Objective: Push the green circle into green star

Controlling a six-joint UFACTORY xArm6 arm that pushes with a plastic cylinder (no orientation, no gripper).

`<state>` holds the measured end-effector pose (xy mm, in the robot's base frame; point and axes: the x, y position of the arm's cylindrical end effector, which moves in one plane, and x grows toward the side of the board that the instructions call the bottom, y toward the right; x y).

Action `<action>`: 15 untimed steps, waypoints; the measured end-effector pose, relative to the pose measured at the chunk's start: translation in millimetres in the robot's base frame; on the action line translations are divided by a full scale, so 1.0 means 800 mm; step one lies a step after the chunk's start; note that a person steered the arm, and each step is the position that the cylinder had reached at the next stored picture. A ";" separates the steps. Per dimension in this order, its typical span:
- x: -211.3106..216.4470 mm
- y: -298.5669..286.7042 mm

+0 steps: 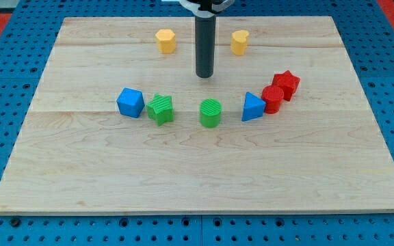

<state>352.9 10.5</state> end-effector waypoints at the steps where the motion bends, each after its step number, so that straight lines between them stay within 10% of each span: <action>1: -0.008 0.001; 7: -0.017 0.062; 12: 0.133 0.050; 15: 0.107 -0.038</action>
<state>438.6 -19.7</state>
